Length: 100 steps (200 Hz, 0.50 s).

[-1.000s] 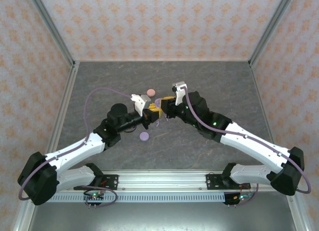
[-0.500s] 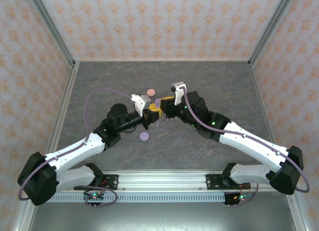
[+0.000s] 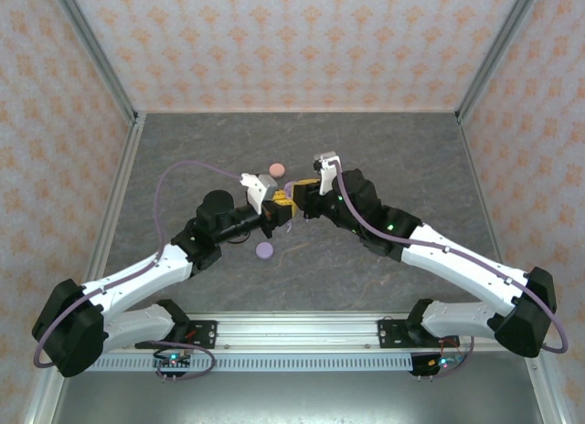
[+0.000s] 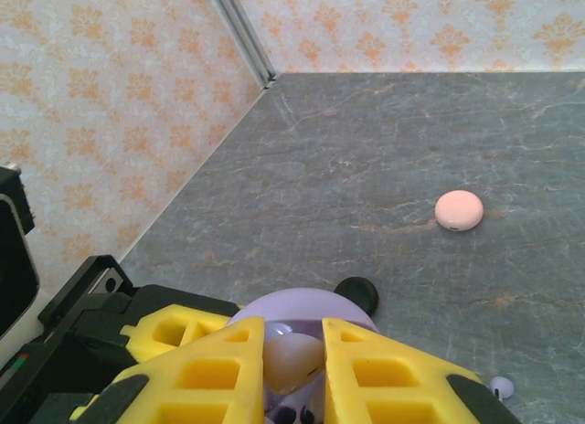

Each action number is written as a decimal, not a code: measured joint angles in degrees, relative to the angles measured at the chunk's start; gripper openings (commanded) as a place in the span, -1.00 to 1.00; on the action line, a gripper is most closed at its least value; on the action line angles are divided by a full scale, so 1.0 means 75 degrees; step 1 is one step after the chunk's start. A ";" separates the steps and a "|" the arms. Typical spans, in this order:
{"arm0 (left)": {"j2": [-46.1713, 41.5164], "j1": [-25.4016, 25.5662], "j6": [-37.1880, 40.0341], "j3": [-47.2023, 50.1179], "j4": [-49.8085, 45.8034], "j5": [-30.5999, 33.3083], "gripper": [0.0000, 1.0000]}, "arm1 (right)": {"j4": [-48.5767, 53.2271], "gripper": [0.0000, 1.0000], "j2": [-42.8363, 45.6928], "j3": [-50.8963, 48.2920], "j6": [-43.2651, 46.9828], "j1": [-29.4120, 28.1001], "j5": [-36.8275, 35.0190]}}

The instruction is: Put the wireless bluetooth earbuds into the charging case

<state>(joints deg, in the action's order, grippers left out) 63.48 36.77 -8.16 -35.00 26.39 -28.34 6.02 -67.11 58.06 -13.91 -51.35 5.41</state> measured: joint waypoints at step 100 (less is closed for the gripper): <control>0.0003 0.0000 0.0006 0.0000 -0.0029 -0.0020 -1.00 | 0.0067 -0.64 0.0000 0.0003 0.0000 0.0000 0.0009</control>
<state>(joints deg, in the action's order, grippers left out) 63.51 36.77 -8.12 -35.00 26.17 -28.49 6.52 -67.11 58.08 -13.91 -51.35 5.48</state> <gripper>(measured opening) 0.186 0.182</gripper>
